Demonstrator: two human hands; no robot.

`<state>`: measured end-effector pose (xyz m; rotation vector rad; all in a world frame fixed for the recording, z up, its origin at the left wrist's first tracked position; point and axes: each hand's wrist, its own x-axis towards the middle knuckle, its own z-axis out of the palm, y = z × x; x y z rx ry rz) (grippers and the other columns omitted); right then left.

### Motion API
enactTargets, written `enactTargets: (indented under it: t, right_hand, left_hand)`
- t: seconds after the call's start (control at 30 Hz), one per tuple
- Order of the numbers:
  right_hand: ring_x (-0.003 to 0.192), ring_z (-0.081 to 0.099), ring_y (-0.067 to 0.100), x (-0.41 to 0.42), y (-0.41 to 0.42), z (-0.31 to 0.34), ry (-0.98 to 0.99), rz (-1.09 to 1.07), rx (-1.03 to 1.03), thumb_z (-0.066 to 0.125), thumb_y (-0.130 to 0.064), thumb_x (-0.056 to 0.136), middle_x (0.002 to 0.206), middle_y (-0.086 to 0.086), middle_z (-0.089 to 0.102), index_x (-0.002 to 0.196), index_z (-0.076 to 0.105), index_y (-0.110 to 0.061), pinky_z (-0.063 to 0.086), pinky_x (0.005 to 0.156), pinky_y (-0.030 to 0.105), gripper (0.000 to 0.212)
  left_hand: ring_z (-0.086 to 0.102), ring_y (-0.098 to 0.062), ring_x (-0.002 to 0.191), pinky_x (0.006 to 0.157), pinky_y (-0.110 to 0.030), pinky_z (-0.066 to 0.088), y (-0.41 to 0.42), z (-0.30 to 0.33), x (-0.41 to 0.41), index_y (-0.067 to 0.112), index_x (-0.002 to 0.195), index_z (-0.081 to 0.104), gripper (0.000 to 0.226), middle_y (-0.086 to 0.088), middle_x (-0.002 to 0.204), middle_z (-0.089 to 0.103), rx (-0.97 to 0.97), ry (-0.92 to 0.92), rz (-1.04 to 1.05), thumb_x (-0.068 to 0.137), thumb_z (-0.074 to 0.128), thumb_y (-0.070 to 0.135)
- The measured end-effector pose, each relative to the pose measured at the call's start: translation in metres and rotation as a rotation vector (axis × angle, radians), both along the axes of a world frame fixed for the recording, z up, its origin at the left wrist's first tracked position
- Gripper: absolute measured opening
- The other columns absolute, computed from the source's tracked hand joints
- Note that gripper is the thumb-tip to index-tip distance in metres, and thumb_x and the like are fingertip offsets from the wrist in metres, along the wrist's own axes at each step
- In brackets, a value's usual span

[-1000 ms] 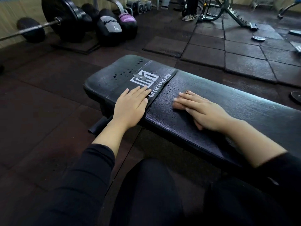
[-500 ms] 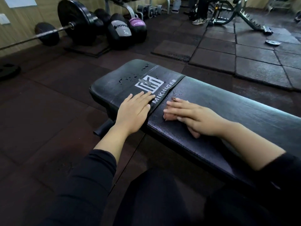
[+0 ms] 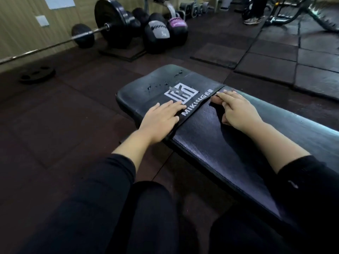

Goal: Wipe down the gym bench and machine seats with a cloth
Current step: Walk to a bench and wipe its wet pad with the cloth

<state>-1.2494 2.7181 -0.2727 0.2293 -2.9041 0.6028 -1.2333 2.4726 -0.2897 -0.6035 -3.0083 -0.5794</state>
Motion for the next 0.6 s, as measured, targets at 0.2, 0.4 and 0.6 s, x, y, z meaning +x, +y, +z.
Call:
enactTargets:
  t: [0.2,0.4,0.6]
  right_hand:
    - [0.127,0.046,0.028,-0.022,-0.013,0.005,0.125,-0.185,-0.271,0.037,-0.008,0.097,0.141,0.006,0.046,0.137,0.046,-0.011,0.028,0.11,0.024,0.041]
    - [0.138,0.03,0.019,-0.058,-0.068,0.019,0.199,-0.106,-0.188,0.038,-0.006,0.097,0.146,0.005,0.04,0.14,0.043,-0.012,0.009,0.108,0.011,0.043]
    - [0.146,0.005,0.015,-0.078,-0.096,0.008,-0.105,-0.096,0.09,0.032,-0.025,0.102,0.157,-0.006,0.016,0.147,0.025,-0.031,0.0,0.114,0.025,0.046]
  left_hand:
    - [0.015,-0.005,0.145,0.119,-0.031,0.007,-0.009,0.01,-0.009,0.037,0.146,0.034,0.047,0.017,0.158,0.02,0.004,-0.041,-0.104,0.1,0.039,0.025]
    - [0.012,-0.012,0.147,0.12,-0.041,0.004,-0.038,0.02,-0.093,0.029,0.15,0.029,0.048,0.005,0.161,0.018,-0.139,0.08,-0.098,0.102,0.032,0.031]
    - [0.0,-0.009,0.149,0.12,-0.044,-0.002,-0.053,0.004,-0.118,0.034,0.154,0.013,0.056,0.008,0.162,0.004,-0.167,0.039,-0.14,0.101,0.018,0.051]
